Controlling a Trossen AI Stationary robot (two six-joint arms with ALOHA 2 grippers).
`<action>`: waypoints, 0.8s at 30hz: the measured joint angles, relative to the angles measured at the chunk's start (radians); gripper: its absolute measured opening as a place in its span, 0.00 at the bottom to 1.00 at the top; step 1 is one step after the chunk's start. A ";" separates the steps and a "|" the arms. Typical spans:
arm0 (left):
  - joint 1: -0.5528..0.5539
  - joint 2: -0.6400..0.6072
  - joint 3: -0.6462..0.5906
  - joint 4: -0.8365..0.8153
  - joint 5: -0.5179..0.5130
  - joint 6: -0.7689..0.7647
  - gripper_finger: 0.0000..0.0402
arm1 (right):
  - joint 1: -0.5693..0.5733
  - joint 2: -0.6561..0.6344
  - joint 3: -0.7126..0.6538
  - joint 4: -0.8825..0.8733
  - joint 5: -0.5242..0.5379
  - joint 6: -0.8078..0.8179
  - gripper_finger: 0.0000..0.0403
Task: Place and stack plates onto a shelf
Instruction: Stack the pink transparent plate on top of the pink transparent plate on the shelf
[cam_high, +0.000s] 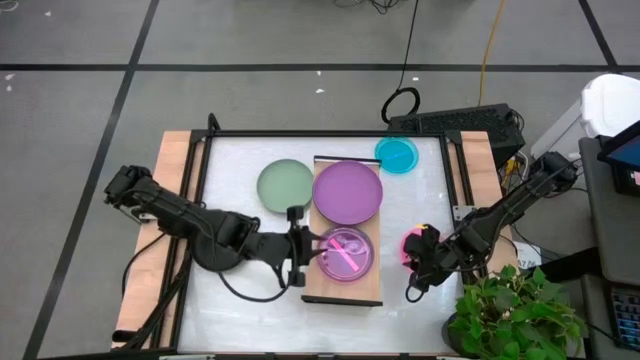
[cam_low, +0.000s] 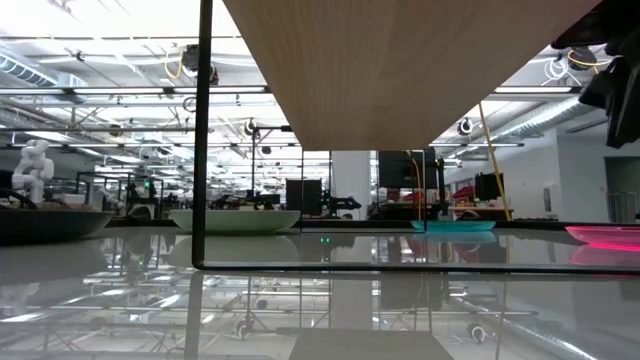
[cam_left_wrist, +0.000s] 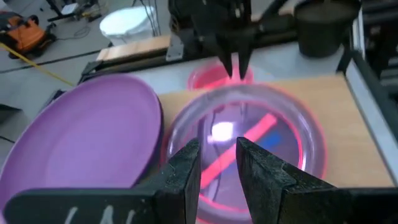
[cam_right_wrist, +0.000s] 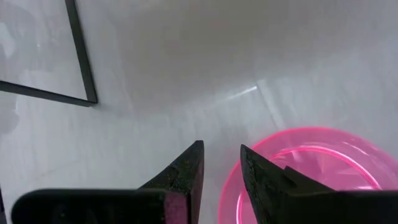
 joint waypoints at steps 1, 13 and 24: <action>0.006 0.000 0.000 0.019 0.000 -0.002 0.27 | 0.000 0.000 0.000 0.000 0.001 -0.006 0.22; 0.028 0.003 0.000 0.197 0.001 -0.066 0.27 | 0.006 0.000 0.000 -0.007 -0.046 0.111 0.22; 0.035 0.002 0.000 0.304 0.014 0.019 0.27 | 0.007 0.000 0.000 -0.007 -0.003 0.089 0.22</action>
